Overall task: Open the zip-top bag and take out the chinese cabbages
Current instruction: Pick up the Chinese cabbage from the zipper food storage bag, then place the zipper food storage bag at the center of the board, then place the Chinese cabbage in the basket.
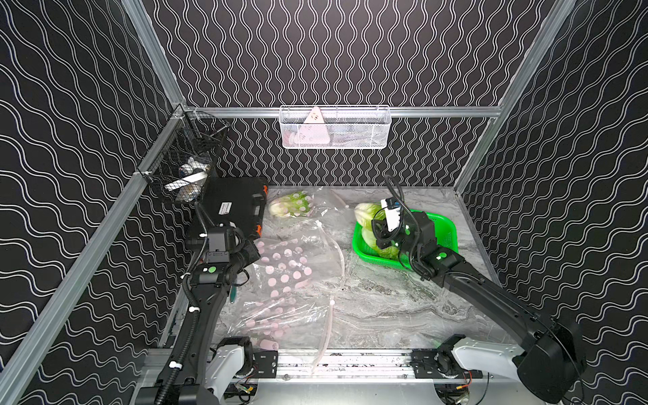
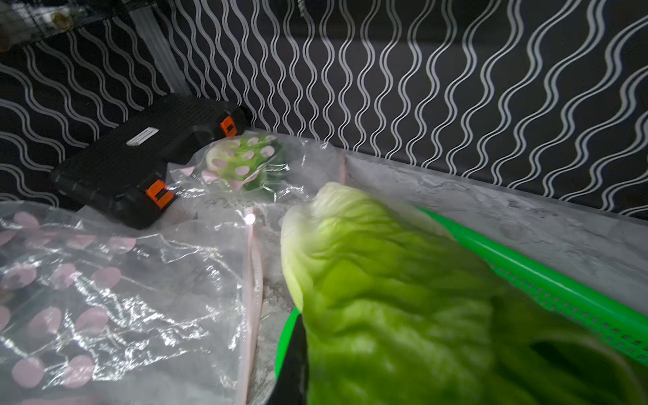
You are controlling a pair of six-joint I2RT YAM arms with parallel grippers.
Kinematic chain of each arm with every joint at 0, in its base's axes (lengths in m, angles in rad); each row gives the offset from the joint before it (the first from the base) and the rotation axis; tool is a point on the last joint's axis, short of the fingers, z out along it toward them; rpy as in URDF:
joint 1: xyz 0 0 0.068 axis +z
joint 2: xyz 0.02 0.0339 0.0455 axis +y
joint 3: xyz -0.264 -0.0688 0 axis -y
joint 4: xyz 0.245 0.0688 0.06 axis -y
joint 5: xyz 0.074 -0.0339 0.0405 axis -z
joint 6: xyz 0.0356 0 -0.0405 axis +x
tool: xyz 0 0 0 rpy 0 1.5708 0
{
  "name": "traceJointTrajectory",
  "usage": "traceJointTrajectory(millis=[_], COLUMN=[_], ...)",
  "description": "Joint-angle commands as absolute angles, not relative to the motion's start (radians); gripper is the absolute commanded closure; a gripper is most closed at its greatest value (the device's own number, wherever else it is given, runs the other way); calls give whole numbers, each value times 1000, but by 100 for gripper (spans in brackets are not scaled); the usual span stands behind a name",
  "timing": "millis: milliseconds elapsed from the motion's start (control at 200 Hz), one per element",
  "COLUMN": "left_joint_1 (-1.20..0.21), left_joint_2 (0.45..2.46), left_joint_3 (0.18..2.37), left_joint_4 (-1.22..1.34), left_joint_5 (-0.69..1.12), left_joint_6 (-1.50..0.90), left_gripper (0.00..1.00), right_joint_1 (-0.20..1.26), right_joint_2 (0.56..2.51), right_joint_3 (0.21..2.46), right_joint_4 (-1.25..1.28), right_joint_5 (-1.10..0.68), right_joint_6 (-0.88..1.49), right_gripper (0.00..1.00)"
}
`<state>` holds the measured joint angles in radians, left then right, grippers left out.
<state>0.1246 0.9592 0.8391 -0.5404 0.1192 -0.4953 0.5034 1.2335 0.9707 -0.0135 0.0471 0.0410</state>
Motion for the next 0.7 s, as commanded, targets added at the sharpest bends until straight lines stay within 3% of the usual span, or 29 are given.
traceJointTrajectory(millis=[0, 50, 130, 210, 440, 696], left_joint_1=[126, 126, 127, 127, 127, 126], left_joint_2=[975, 998, 1034, 1046, 1003, 960], left_joint_3=[863, 879, 909, 916, 894, 914], left_joint_4=[-537, -539, -563, -561, -492, -507], left_joint_5=[73, 79, 63, 55, 88, 88], left_joint_6=[-453, -443, -449, -454, -441, -407], left_gripper=[100, 100, 33, 2, 1, 1], right_joint_1=[369, 297, 209, 181, 183, 185], right_joint_2=[1266, 1290, 1315, 1328, 1326, 1428], right_joint_3=[1040, 1079, 1121, 1127, 1094, 1168], right_joint_4=[-67, -125, -201, -262, -222, -397], right_joint_5=[-101, -201, -346, -438, -652, -585], right_joint_6=[62, 91, 131, 170, 318, 436], right_gripper=[100, 100, 100, 100, 100, 100])
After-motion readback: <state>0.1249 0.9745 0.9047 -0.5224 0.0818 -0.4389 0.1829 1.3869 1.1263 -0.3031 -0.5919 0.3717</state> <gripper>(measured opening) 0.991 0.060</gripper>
